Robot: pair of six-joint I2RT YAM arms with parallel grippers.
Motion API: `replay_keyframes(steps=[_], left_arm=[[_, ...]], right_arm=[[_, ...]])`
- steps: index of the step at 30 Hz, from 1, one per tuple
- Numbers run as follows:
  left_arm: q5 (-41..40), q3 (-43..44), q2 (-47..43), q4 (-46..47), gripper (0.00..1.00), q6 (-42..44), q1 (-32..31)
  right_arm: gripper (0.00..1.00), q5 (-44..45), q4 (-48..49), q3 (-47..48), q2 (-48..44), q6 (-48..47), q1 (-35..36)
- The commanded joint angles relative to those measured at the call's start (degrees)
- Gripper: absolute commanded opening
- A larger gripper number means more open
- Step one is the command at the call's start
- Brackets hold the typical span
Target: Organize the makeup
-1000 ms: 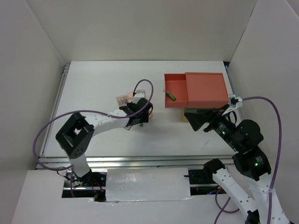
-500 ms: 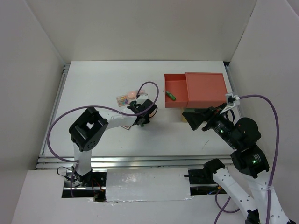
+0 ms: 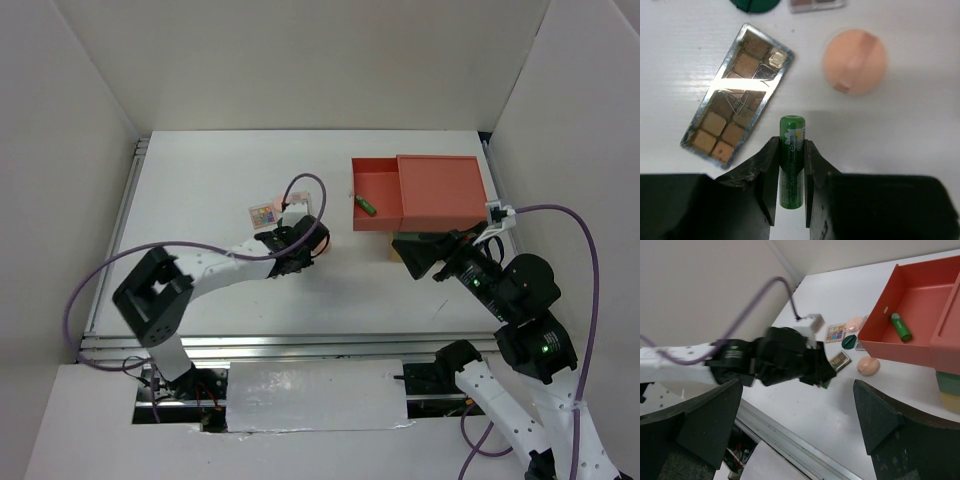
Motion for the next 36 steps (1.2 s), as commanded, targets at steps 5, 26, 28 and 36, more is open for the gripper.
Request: replay_keyframes(steps=[5,26,28,36], left_arm=[[3.46,2.06,-21.39,13.99,0.03,9.77,-1.99],[14.46,49.44,14.71,7.78,0.19,14.26,1.61],[14.37,50.49,15.5,6.64,0.45,14.26,1.7],[3.79,36.83,4.55,11.91,0.97,13.83,1.7]], right_arm=[[1.0,4.05,1.71,1.53,-0.05,-0.62,0.41],[1.0,7.75,0.74,1.97,1.36,-2.02,0.5],[1.0,7.92,0.83,1.79,1.27,-2.2,0.5],[1.0,7.84,0.83,1.62,1.8,-2.38,0.5]])
